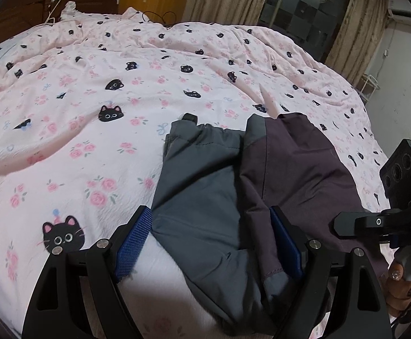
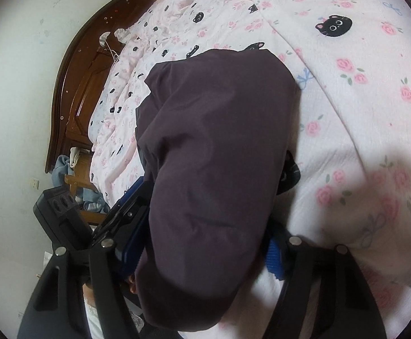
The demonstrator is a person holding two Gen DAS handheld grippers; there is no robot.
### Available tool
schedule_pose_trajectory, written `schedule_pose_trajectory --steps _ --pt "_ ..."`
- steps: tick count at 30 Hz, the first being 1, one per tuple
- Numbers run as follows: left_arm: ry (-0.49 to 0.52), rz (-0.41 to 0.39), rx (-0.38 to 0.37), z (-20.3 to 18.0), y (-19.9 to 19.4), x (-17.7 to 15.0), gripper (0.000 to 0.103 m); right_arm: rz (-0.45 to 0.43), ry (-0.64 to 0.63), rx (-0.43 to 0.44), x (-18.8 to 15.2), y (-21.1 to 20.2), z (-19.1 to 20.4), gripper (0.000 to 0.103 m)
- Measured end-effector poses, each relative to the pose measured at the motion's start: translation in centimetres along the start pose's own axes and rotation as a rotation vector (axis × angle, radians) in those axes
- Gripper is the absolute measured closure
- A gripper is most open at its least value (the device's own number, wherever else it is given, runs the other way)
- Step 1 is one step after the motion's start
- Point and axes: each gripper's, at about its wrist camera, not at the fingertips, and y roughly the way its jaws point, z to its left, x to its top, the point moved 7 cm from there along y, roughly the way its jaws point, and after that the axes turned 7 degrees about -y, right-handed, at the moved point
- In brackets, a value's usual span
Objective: Fold clothes
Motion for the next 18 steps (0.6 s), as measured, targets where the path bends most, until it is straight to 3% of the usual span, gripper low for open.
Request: schedule_pose_trajectory --steps 5,11,13,18 --pt "-0.017 -0.011 0.002 0.2 -0.5 0.1 0.023 0.001 0.020 0.007 0.0 -0.1 0.1 0.041" --pt "-0.142 0.013 -0.062 1.3 -1.2 0.2 0.023 0.006 0.096 0.021 0.3 0.0 0.1 0.048" --pt "-0.214 0.026 -0.111 1.7 -1.7 0.2 0.023 0.010 0.134 0.030 0.5 -0.1 -0.1 0.050" --pt "-0.455 0.053 -0.349 2.0 -4.1 -1.1 0.023 0.023 0.198 0.041 1.2 -0.5 -0.1 0.054"
